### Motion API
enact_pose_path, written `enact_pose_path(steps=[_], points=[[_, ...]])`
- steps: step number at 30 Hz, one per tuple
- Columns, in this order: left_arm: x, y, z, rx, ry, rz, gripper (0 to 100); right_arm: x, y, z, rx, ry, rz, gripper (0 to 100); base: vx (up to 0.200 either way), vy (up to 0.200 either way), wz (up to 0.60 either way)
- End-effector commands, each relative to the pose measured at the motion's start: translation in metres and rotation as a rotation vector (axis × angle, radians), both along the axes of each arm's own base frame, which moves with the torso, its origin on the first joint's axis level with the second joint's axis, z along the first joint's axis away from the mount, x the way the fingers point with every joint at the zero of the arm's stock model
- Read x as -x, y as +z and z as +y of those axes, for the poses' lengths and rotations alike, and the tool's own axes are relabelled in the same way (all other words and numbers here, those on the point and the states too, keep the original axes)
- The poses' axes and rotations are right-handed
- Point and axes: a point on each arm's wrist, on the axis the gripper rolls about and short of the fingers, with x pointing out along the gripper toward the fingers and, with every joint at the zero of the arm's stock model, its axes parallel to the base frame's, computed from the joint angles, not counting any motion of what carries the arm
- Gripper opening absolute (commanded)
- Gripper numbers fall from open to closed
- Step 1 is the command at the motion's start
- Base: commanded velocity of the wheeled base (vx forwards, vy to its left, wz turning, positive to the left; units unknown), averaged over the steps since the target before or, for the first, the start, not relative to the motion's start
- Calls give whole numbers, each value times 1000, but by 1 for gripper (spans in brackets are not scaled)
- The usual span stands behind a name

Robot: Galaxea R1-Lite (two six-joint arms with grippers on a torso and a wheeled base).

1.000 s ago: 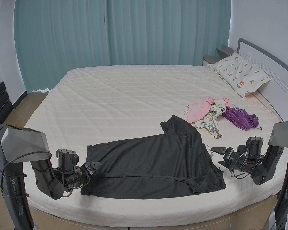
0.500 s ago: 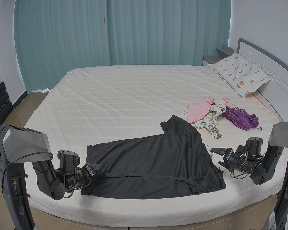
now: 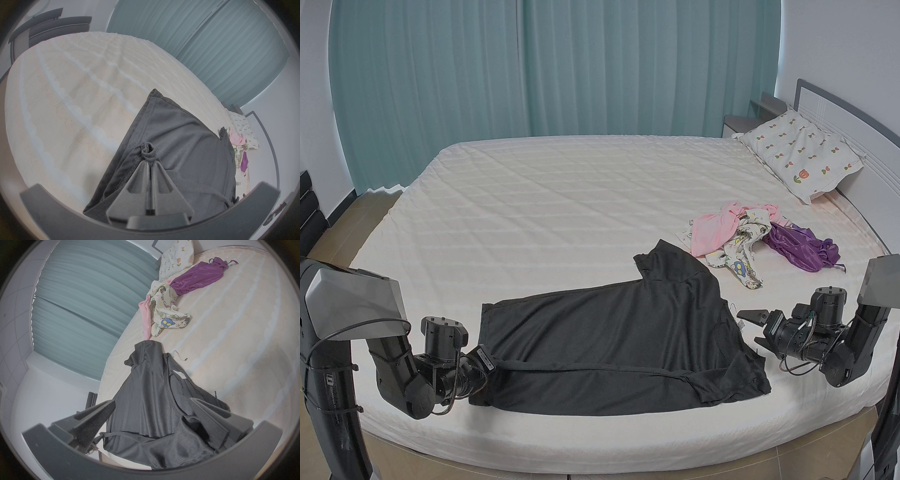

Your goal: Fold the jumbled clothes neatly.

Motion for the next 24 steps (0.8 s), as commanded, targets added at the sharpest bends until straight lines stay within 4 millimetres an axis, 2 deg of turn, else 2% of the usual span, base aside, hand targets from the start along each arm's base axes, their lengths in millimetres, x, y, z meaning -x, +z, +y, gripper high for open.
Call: enact_pose_path(steps=[1,9,12,16,19,24], points=[[3,14,2,12,9,-36,0,0,-1,2,35,24,-11,100,0,0,0],[9,27,4,12,9,-39,0,-5,-17,3,175,105,-34,100,0,0,0],[12,32,4,14,5,-23,0,-7,-33,4,245,173,-20,100,0,0,0],[13,33,5,14,6,-20,0,-12,-45,7,291,277,-33,100,0,0,0],[12,32,6,13,9,-15,0,-18,-47,7,301,312,-45,100,0,0,0],[11,30,8,14,16,-10,0,-17,-49,11,305,354,-44,100,0,0,0]])
